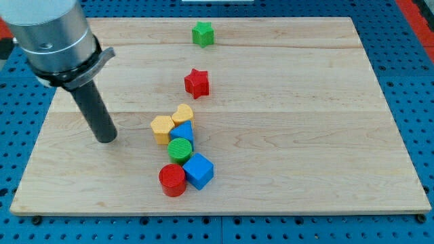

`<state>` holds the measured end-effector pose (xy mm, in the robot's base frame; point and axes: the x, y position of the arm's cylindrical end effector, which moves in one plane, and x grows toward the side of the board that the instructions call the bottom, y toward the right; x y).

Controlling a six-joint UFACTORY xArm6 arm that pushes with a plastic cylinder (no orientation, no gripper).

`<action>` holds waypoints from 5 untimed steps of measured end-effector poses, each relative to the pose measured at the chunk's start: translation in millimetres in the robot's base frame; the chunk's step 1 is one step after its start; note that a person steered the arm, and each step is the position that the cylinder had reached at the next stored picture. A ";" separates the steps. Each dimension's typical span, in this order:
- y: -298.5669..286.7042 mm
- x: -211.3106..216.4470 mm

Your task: Push the yellow hexagon into the yellow heart

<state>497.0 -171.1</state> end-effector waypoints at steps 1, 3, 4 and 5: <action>17.9 -0.3; 56.7 -5.9; 79.7 -12.2; 106.1 -23.1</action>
